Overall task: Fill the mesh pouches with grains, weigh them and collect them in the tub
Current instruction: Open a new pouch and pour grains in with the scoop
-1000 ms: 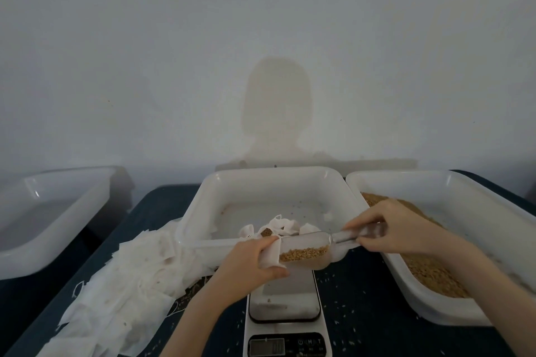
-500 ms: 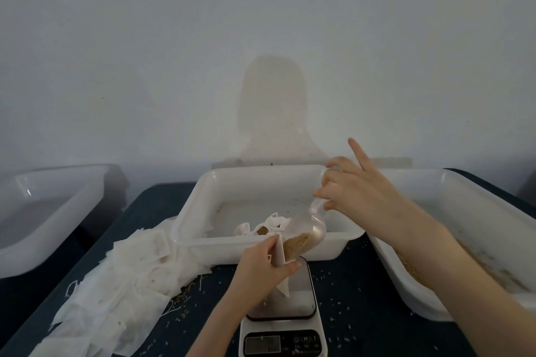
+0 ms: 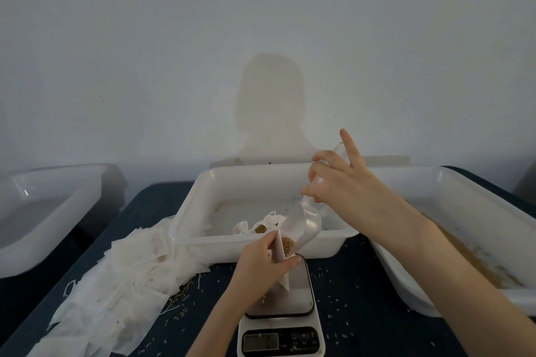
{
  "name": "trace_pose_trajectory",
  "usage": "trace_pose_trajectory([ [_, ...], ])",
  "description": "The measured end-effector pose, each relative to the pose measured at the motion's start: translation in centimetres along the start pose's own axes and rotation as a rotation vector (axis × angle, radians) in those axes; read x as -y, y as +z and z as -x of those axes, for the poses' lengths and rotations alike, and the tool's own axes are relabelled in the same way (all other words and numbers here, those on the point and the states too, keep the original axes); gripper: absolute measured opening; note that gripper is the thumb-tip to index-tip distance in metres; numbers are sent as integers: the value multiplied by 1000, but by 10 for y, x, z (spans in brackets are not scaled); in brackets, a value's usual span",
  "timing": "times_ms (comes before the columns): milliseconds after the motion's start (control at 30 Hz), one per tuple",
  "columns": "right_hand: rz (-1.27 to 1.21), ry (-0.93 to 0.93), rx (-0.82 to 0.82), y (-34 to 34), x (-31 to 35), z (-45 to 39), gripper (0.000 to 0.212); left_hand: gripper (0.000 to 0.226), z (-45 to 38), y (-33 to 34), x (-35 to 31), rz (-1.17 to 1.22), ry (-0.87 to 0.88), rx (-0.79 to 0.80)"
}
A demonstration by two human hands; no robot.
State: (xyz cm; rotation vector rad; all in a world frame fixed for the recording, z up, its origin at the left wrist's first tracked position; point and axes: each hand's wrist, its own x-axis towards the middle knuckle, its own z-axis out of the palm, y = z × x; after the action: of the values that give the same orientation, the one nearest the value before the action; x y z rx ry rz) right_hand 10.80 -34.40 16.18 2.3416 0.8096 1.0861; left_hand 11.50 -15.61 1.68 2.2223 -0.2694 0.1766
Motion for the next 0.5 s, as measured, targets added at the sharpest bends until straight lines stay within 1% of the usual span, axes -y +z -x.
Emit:
trace_pose_trajectory([
  [33,8,4,4,-2,-1,0,35,39,-1,1,0,2,2,-10],
  [133,36,17,115,-9,-3,0,31,34,-2,2,-3,-4,7,-18],
  [200,45,9,188,-8,-3,0,38,32,-2,3,-5,-7,17,-17],
  [233,54,-5,193,-8,-2,0,42,31,-2,4,-6,-8,15,-18],
  [367,149,-76,67,-16,0,-6,46,28,-1,3,-8,-14,5,-36],
  [500,154,-105,51,-12,0,-9,47,27,-1,1,-10,-3,-5,-56],
])
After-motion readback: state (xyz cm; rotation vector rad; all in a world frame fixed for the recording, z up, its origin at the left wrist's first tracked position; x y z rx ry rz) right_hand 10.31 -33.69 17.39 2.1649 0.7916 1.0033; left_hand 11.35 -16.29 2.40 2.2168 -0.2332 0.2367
